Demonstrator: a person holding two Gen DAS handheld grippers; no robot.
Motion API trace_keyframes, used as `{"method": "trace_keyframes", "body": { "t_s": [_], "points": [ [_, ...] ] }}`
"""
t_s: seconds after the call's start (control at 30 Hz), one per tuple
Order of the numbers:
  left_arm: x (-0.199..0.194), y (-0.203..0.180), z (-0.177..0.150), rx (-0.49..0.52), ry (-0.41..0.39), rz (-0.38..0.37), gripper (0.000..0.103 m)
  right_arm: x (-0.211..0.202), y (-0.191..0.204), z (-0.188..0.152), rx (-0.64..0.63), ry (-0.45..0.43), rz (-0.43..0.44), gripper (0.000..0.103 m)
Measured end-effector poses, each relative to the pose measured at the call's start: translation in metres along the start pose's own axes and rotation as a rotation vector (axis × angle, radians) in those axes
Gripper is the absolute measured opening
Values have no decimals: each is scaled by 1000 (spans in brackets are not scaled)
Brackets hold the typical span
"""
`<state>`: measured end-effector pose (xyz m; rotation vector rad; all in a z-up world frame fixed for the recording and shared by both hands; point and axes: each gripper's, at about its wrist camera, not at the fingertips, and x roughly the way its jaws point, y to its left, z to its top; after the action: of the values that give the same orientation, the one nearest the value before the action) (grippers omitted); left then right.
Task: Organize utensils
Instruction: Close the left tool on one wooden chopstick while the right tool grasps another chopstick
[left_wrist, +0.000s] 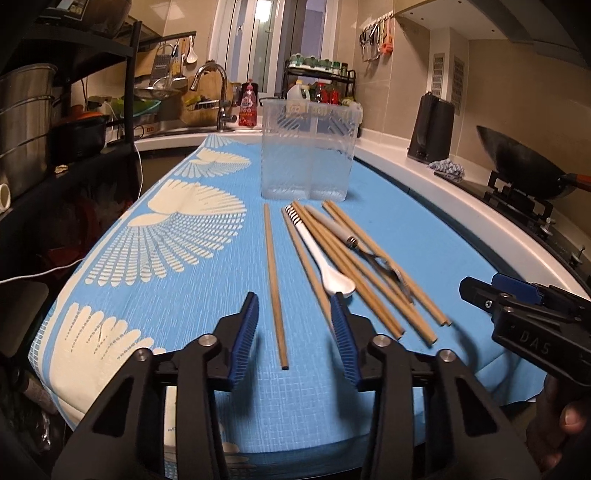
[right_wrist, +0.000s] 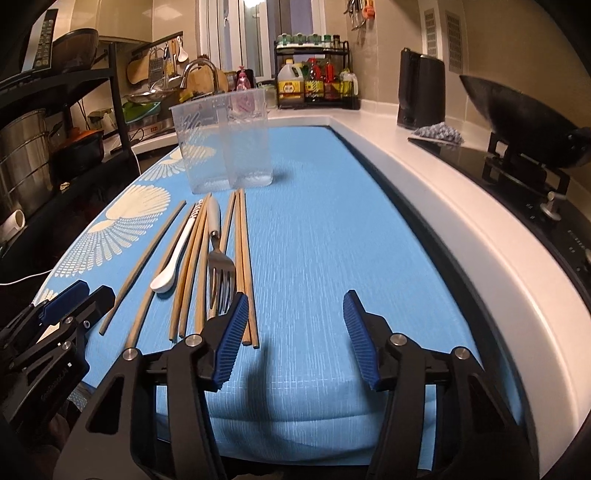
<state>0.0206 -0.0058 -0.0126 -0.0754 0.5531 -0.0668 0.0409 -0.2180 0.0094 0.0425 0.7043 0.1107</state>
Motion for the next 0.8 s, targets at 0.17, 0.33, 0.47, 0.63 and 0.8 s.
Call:
{"method": "trace_keyframes", "body": {
  "t_s": [0.17, 0.33, 0.47, 0.63, 0.8],
  "points": [
    [10, 7, -7, -8, 39, 25, 24, 15, 3, -3, -4, 25, 38, 33],
    [12, 7, -12, 5, 36, 23, 24, 21, 10, -6, -26, 40, 76, 30],
    [13, 4, -15, 30, 21, 27, 24, 21, 12, -6, -46, 34, 74, 28],
    [14, 3, -17, 52, -4, 34, 21, 21, 16, -6, -88, 41, 73, 14],
    [12, 5, -20, 59, -21, 45, 9, 23, 17, -10, -97, 55, 90, 14]
  ]
}}
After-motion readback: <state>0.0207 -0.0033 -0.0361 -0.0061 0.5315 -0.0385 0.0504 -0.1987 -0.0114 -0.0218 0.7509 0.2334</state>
